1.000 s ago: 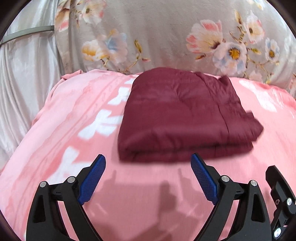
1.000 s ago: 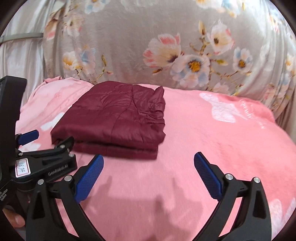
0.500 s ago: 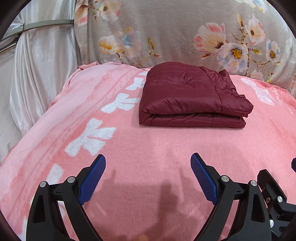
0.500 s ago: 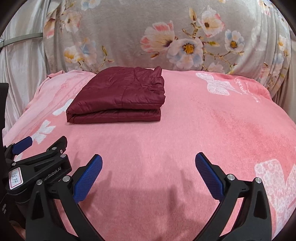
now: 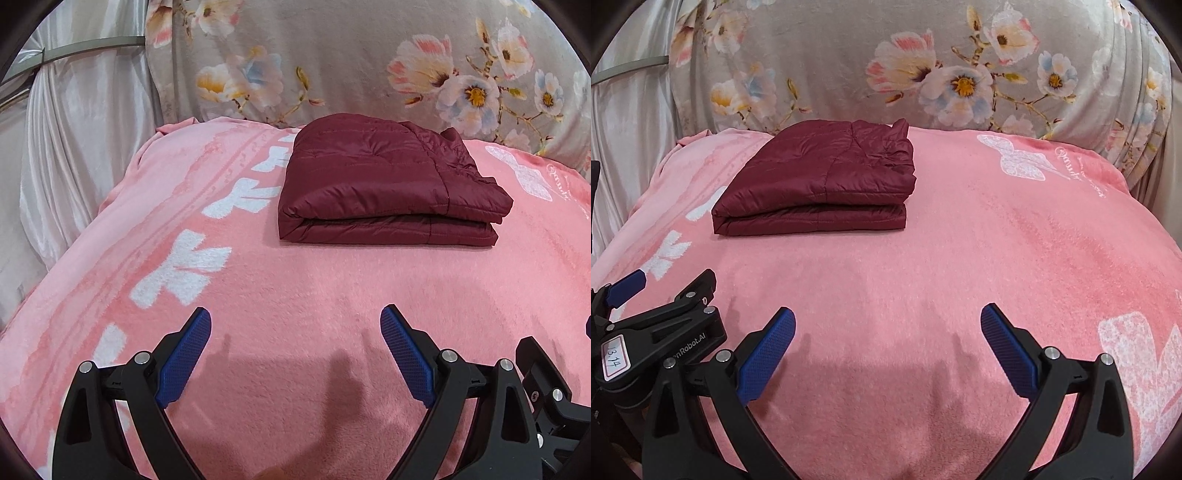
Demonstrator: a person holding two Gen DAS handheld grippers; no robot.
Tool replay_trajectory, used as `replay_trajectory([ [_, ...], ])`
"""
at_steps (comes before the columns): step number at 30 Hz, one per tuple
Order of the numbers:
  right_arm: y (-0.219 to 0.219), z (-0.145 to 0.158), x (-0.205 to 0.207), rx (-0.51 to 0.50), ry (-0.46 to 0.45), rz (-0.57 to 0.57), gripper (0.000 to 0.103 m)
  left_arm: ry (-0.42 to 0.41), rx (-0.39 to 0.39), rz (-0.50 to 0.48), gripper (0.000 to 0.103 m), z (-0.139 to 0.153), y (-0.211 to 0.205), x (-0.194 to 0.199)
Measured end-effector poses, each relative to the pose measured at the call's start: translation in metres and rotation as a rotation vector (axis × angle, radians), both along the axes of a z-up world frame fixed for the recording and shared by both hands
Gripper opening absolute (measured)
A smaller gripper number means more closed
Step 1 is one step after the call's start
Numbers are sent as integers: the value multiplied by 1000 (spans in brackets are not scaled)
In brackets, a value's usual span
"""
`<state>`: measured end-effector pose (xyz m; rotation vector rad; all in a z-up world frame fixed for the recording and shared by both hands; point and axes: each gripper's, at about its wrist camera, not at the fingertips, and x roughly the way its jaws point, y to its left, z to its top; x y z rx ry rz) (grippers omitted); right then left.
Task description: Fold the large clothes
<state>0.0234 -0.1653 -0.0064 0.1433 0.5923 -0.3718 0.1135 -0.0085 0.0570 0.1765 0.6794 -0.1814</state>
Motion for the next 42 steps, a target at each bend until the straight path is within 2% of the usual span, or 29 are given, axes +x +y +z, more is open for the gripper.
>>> replay_trajectory([
  [20,-3,0,1,-2,8,-2,98,-20,1,2,90,3,0,-3],
  [42,-4,-1,-2,-13,12,-15,98,-19,7,-4,84,3,-2,-4],
])
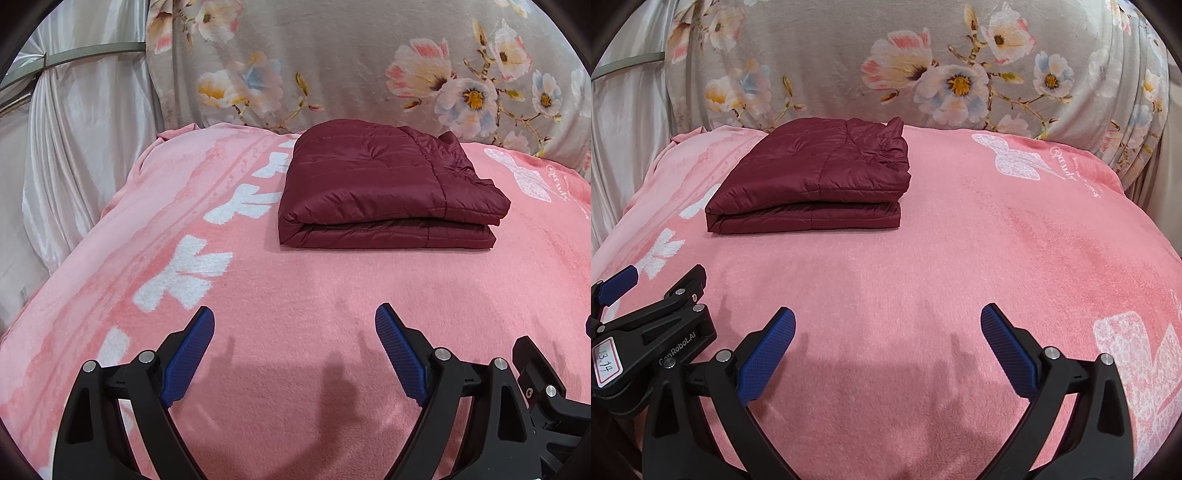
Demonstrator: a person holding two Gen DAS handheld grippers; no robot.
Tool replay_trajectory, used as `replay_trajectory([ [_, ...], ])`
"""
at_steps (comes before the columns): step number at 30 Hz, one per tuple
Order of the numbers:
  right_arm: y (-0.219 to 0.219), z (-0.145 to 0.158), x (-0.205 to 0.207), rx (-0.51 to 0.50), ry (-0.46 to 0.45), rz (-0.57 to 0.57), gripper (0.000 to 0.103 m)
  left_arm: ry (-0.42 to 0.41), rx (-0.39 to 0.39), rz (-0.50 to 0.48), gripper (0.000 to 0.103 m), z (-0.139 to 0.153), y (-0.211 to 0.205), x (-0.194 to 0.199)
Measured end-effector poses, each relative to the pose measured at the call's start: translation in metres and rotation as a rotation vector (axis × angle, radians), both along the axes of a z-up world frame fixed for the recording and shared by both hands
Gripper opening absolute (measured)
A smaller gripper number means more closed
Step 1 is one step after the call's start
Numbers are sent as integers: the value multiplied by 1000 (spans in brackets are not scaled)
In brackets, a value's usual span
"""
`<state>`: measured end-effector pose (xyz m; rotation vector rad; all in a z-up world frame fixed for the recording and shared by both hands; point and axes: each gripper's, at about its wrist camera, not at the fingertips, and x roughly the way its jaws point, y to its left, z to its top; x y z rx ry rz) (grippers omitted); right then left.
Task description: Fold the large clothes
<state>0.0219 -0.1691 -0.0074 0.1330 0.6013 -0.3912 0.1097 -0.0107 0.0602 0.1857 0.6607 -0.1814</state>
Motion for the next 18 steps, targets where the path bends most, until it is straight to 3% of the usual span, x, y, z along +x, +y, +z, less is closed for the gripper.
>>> replay_trajectory([
  [18,0,1,0,-1,0,1,98,-8,10,0,81,2,-3,0],
])
